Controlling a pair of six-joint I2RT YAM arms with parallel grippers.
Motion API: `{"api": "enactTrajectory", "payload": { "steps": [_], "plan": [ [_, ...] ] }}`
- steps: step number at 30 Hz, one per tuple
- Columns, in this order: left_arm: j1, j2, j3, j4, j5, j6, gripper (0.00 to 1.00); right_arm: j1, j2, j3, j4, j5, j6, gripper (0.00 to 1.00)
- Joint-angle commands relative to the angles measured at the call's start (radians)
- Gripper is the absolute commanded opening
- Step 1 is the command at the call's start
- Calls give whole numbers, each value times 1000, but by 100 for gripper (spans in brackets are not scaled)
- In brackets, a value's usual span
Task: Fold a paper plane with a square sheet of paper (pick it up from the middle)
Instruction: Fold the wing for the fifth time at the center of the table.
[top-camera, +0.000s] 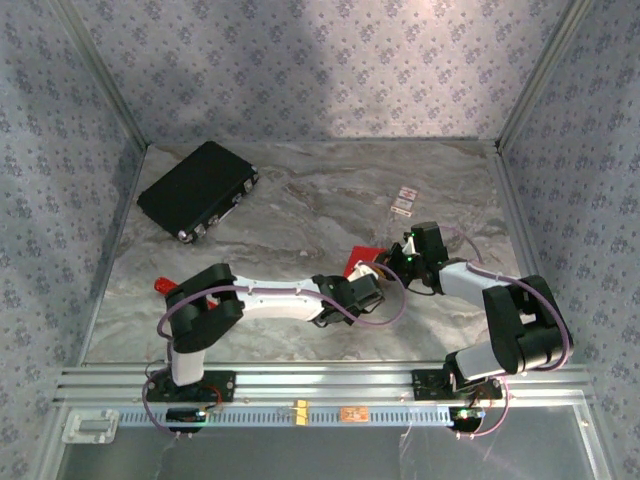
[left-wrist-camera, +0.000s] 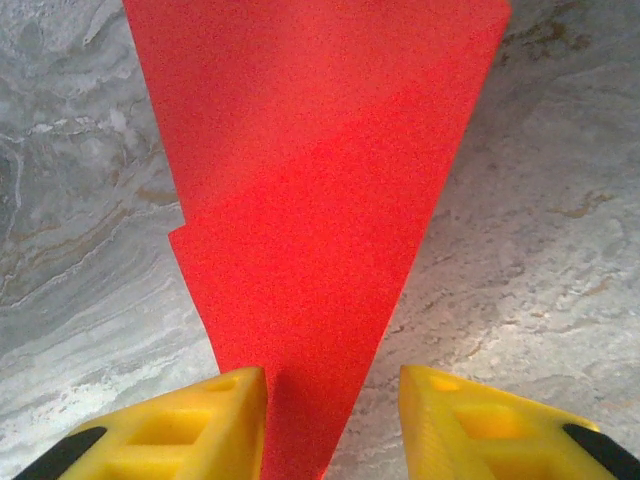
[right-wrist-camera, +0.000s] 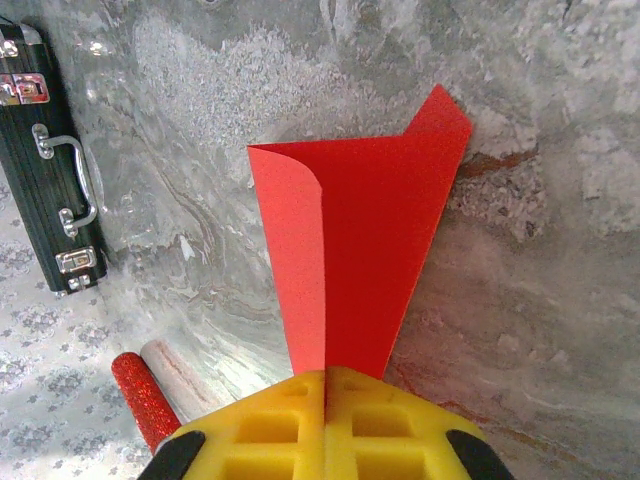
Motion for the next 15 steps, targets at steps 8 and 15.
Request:
{"api": "enactTrajectory", "payload": {
  "steps": [8,15],
  "plan": [
    [-5,19,8,-19,-53,7,27,5,-9,-6,6,-3,19,4],
    [-4,22,5,-17,-56,6,23,3,-11,-6,5,-4,18,4]
  ]
}}
